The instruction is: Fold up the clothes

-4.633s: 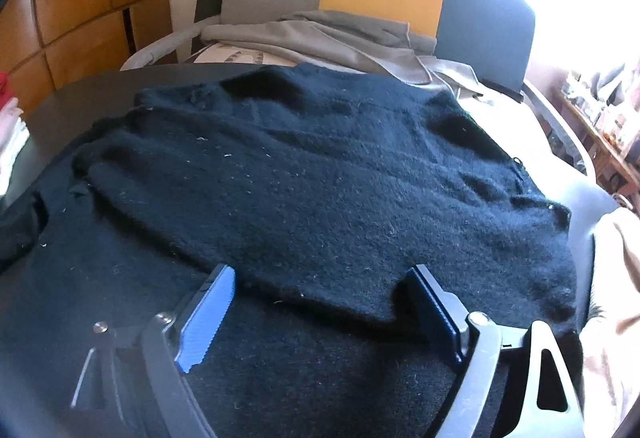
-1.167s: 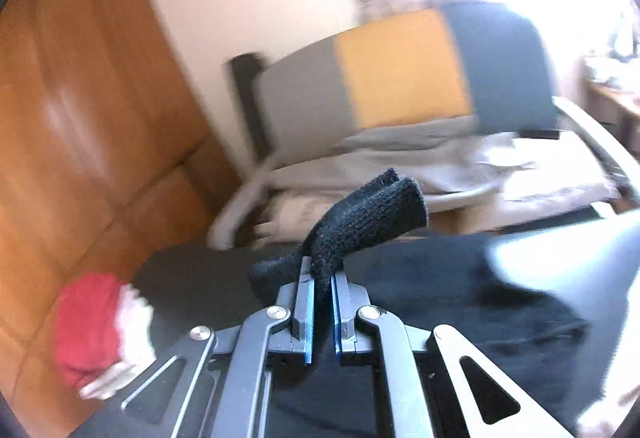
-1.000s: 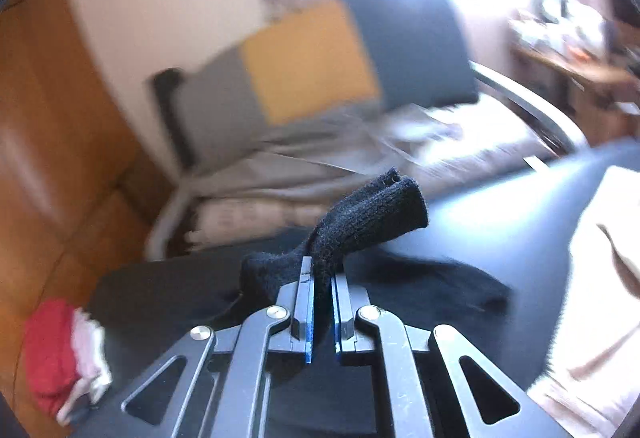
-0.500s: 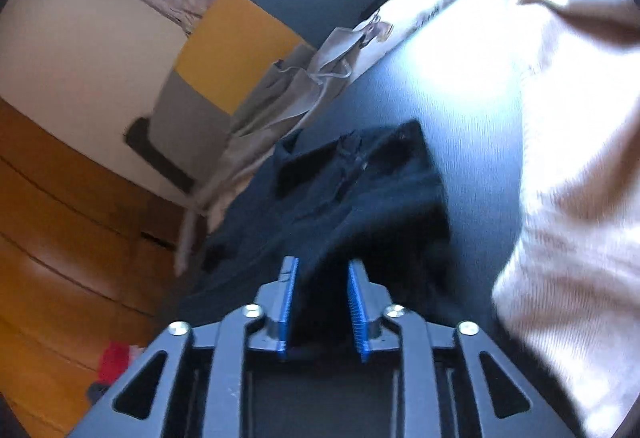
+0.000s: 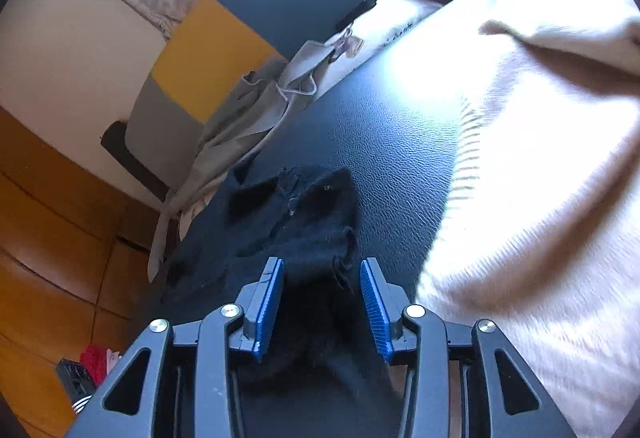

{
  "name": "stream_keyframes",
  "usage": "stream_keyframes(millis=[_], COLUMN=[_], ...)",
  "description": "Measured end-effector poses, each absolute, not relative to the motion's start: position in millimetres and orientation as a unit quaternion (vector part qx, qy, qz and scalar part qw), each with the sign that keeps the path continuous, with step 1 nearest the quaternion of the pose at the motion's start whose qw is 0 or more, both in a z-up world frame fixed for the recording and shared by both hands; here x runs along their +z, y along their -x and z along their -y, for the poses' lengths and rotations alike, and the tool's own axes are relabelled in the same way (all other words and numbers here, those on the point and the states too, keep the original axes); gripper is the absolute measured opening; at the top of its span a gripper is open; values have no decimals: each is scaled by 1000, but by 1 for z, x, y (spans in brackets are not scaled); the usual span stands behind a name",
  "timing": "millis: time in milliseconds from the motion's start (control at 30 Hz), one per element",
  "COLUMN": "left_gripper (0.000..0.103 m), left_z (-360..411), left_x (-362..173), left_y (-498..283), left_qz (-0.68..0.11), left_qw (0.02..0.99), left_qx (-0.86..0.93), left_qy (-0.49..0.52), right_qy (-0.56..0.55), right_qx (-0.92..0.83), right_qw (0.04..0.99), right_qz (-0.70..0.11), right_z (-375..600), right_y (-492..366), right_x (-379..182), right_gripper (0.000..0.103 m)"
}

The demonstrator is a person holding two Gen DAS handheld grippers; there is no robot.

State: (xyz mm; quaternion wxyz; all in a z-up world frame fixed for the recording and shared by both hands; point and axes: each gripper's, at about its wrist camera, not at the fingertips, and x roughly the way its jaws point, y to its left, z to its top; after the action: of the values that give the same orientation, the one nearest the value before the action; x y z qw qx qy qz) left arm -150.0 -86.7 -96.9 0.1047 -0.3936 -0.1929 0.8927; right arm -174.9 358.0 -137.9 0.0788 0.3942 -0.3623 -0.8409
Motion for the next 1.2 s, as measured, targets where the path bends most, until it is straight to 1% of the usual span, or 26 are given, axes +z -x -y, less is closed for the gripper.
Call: stream_keyframes(millis=[33,67,100,167,233,300,367,400,433,500,533,567,600,633,700,867,933,1033,1100,1133,1200], left_gripper=[21,21,21,21,21,21,21,21,21,21,21,21,21,21,21,21,21,21,21,21,21], left_z=[85,84,82,79,79,78,78,78,79,79,79,80,81,82,83,79,72,64,62,61,63], left_x=[-99,-102,-105,-110,-114,-115,-115,-115,-114,-111,-109,-108,-106,-103,-97,-79,-77,-83,-91,-95,-107], left_y=[153,157,161,168,170,169,169,169,168,166,164,163,162,160,157,159,165,174,175,174,170], left_qz=[182,169,156,133,125,119,117,117,117,114,114,113,112,110,108,90,71,46,33,29,24], left_qw=[102,98,93,83,85,88,87,86,84,83,83,85,86,86,89,99,97,91,79,73,59], left_qx=[893,892,891,887,885,886,886,885,884,884,884,884,884,886,892,907,911,910,909,908,904], left_qy=[400,408,416,433,441,440,441,443,444,445,445,445,445,442,431,399,395,402,408,412,423], right_qy=[-400,-404,-403,-394,-369,-347,-367,-384,-402,-435,-444,-441,-433,-426,-417,-412,-425,-443,-447,-447,-449], right_qx=[-837,-837,-844,-851,-861,-867,-862,-860,-860,-857,-855,-856,-859,-862,-866,-881,-883,-882,-886,-887,-888], right_qw=[87,92,95,114,132,130,111,95,72,23,3,-4,-4,-2,20,123,144,144,123,115,97], right_qz=[364,358,342,327,326,333,332,323,306,275,267,269,272,275,276,198,135,65,18,6,-21], right_z=[-357,-354,-349,-340,-338,-344,-350,-351,-352,-353,-355,-358,-360,-361,-357,-299,-262,-222,-202,-197,-191], right_y=[179,183,185,185,179,175,182,186,188,191,190,187,182,177,165,149,153,164,170,172,172], right_x=[-139,-137,-130,-110,-78,-49,-40,-42,-46,-59,-65,-69,-72,-73,-74,-78,-83,-94,-100,-103,-110], right_gripper=[37,13,8,8,8,8,8,9,15,15,20,24,26,31,32,32,32,32,33,33,40])
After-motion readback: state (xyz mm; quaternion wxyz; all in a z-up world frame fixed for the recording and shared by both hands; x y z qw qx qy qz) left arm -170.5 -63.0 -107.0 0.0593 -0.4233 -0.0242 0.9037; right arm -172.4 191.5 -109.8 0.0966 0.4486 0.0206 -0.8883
